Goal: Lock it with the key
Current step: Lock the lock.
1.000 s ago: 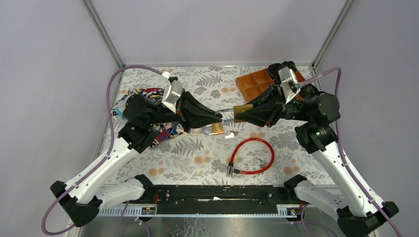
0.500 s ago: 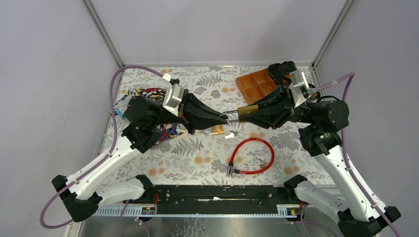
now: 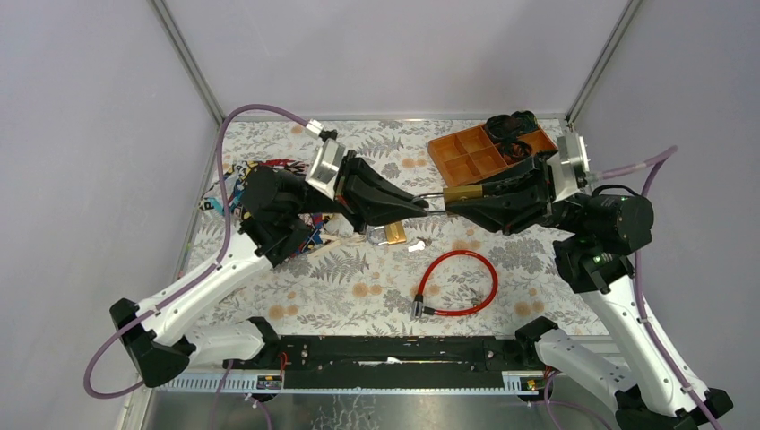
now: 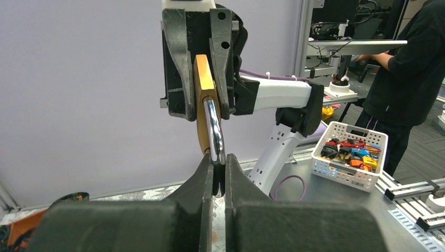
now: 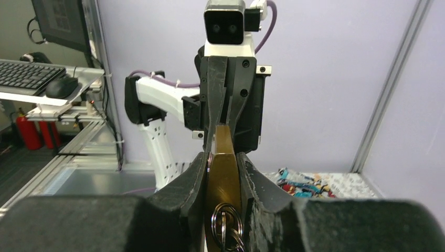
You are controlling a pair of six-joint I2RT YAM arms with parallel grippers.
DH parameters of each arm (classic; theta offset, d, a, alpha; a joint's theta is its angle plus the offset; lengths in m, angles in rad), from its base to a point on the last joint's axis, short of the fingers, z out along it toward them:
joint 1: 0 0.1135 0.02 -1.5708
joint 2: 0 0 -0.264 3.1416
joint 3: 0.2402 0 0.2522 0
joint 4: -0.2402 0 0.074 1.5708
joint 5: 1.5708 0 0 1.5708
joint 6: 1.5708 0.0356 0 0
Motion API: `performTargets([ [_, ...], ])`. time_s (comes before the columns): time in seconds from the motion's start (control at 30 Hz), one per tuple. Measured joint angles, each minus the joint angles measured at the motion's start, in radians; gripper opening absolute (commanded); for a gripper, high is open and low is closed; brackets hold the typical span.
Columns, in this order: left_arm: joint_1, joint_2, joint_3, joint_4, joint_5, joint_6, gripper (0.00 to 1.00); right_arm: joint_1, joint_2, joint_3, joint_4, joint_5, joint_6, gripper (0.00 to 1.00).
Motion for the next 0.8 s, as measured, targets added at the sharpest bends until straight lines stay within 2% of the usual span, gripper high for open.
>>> performTargets([
  [0.1, 0.000, 0.035, 0.049, 0.014, 0.000, -0.002, 0.00, 0.000, -0.014, -0.019, 0.042, 0.053, 0.003, 0.00],
  [0.27, -0.001, 0.090, 0.124, -0.005, -0.010, 0.031, 0.00, 0.001, -0.057, -0.020, -0.007, 0.140, -0.086, 0.00],
  [0.8, -0.059, 0.121, 0.385, -0.403, -0.108, 0.333, 0.00, 0.001, 0.029, 0.129, -0.037, 0.117, -0.158, 0.00],
])
